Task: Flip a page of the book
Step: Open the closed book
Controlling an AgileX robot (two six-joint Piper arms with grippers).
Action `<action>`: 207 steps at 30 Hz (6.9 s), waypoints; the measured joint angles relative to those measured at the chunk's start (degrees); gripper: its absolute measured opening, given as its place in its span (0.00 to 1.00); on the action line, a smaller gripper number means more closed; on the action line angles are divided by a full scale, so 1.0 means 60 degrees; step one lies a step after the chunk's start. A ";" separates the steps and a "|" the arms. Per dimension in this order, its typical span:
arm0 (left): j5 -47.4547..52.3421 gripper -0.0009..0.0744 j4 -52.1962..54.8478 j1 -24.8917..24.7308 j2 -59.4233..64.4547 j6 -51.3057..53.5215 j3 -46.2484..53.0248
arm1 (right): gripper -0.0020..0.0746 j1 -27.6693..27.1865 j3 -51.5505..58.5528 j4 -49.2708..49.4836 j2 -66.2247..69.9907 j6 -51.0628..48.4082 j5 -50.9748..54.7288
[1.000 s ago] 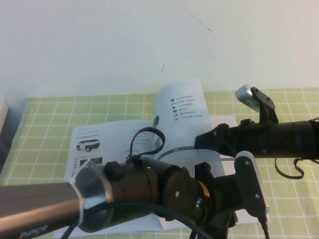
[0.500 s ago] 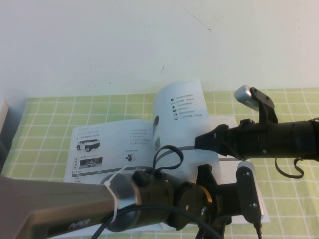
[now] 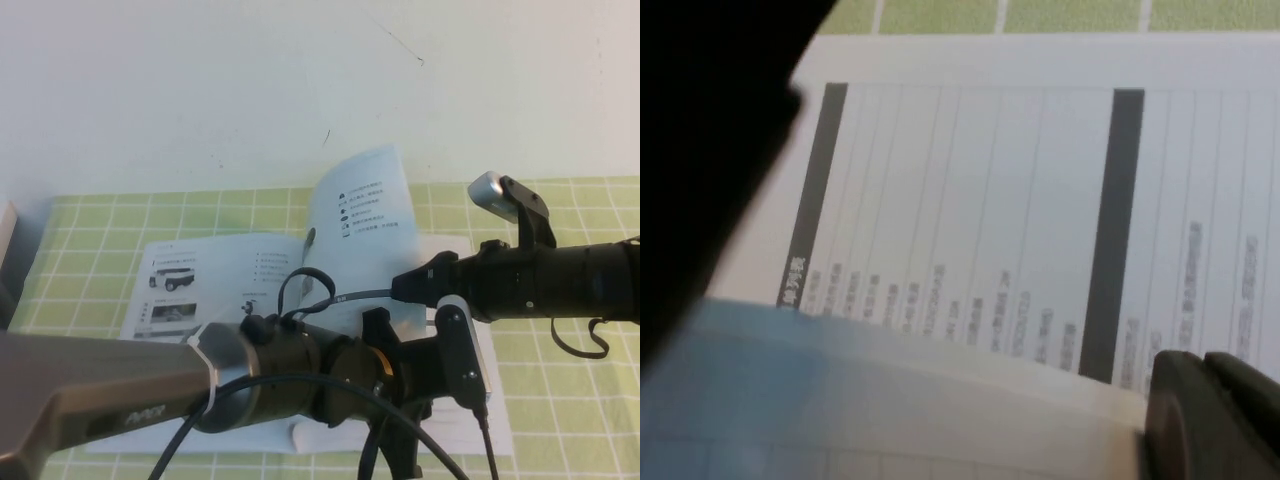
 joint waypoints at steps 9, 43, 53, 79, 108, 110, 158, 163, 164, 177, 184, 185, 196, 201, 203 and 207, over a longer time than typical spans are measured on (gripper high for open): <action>0.0638 0.01 0.0020 0.0114 0.0396 -0.0021 -0.0019 | 0.51 0.0014 0.0000 0.0000 0.0000 0.0000 0.0039; 0.0953 0.01 0.0020 0.0114 0.0673 -0.0756 -0.0181 | 0.23 -0.0585 0.0000 -0.0886 0.0000 -0.1533 -0.1080; 0.0953 0.01 0.0020 0.0114 0.0673 -0.0756 -0.0181 | 0.03 -0.0585 0.0000 -0.0171 0.0113 -0.2430 -0.1323; 0.1100 0.01 -0.0011 0.0114 0.0496 -0.1035 -0.0196 | 0.02 -0.0672 -0.0322 0.0186 0.2223 -0.2289 0.0009; 0.1033 0.01 0.0805 0.0306 -0.0743 -0.2819 -0.0046 | 0.02 -0.0672 -0.0368 0.0308 0.2327 -0.1965 0.0240; 0.0685 0.01 0.0805 -0.0061 -0.0798 -0.2627 -0.0028 | 0.02 -0.0672 -0.0368 0.0308 0.2327 -0.1921 0.0260; 0.2974 0.01 1.0374 -0.0557 0.0580 -1.1137 -0.1617 | 0.02 -0.0672 -0.0374 0.0265 0.2342 -0.1536 0.0332; 0.3040 0.01 1.0801 -0.0574 0.0173 -1.1795 -0.1617 | 0.02 -0.0672 -0.0374 0.0261 0.2342 -0.1529 0.0332; 0.3040 0.01 1.0801 -0.0615 -0.0001 -1.1885 -0.1617 | 0.02 -0.0672 -0.0374 0.0261 0.2342 -0.1529 0.0332; 0.4022 0.01 0.6024 -0.0797 -0.2860 -0.9521 -0.0724 | 0.02 -0.0672 -0.0374 0.0204 0.2348 -0.1505 0.0332; 0.2838 0.01 0.4047 -0.0898 -0.3255 -0.7163 0.1220 | 0.02 -0.0672 -0.0374 0.0199 0.2348 -0.1505 0.0339; 0.2542 0.01 0.4047 -0.0973 -0.3255 -0.6992 0.1464 | 0.02 -0.0672 -0.0374 0.0199 0.2348 -0.1505 0.0354; -0.0950 0.01 0.5192 -0.2075 -0.2934 -0.6204 0.3060 | 0.02 -0.0672 -0.0374 0.0183 0.2348 -0.1505 0.0354; -0.1902 0.01 0.5270 -0.2075 -0.2110 -0.6000 0.3107 | 0.02 -0.0672 -0.0374 0.0159 0.2348 -0.1505 0.0360; -0.2195 0.01 0.5198 -0.2075 -0.1777 -0.5862 0.3107 | 0.02 -0.0672 -0.0374 0.0156 0.2348 -0.1505 0.0360; -0.2434 0.01 0.4453 -0.2075 -0.1352 -0.5085 0.3050 | 0.02 -0.0672 -0.0374 0.0104 0.2348 -0.1490 0.0360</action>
